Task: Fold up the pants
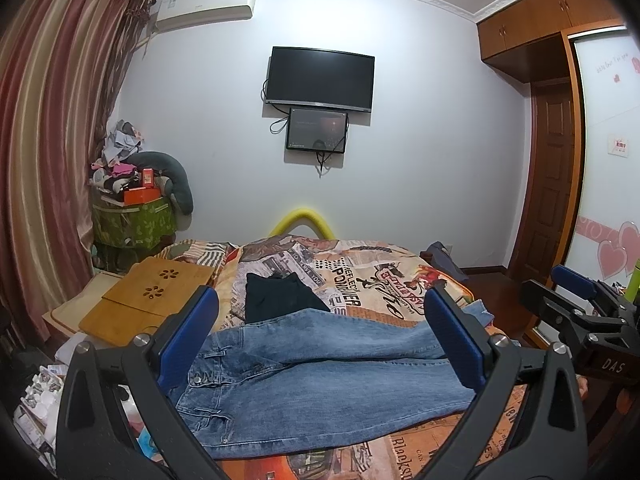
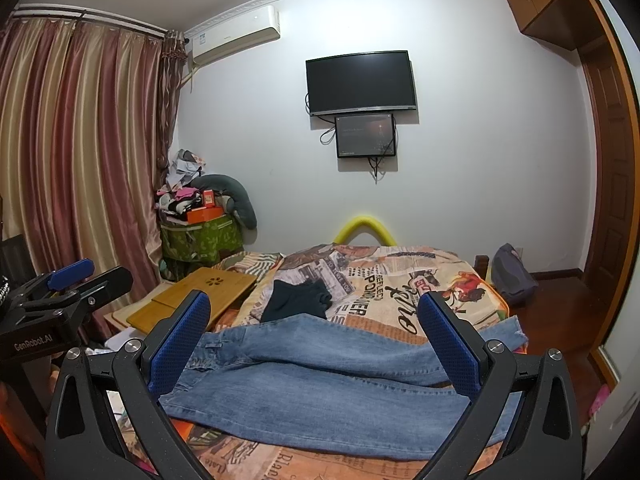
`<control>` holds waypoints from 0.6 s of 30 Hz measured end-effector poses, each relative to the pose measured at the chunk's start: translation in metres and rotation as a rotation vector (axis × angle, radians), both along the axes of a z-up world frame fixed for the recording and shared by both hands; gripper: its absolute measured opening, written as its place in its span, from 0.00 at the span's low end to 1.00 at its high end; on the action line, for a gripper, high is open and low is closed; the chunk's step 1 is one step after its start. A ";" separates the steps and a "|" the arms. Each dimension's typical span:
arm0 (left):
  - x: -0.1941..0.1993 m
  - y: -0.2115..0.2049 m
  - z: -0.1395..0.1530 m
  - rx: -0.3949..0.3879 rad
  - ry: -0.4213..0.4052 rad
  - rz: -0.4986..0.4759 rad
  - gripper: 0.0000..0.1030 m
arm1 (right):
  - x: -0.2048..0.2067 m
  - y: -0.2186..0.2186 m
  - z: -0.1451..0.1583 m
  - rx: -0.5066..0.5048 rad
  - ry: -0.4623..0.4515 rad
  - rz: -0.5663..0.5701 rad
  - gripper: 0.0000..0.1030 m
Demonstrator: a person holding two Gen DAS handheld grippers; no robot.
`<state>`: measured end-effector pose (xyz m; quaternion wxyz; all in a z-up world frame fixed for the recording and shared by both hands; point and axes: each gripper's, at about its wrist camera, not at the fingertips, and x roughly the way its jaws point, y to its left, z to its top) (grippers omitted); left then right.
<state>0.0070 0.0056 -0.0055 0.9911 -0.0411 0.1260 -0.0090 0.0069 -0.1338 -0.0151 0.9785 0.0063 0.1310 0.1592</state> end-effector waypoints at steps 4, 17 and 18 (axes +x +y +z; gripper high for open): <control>0.000 0.001 0.001 0.001 0.001 0.001 1.00 | 0.000 0.000 -0.001 0.000 0.001 0.001 1.00; 0.001 0.001 0.002 -0.001 0.000 0.001 1.00 | 0.001 0.001 -0.001 -0.001 0.000 0.001 1.00; 0.001 0.001 0.002 0.000 0.000 0.001 1.00 | 0.001 0.000 -0.001 -0.002 0.000 0.001 1.00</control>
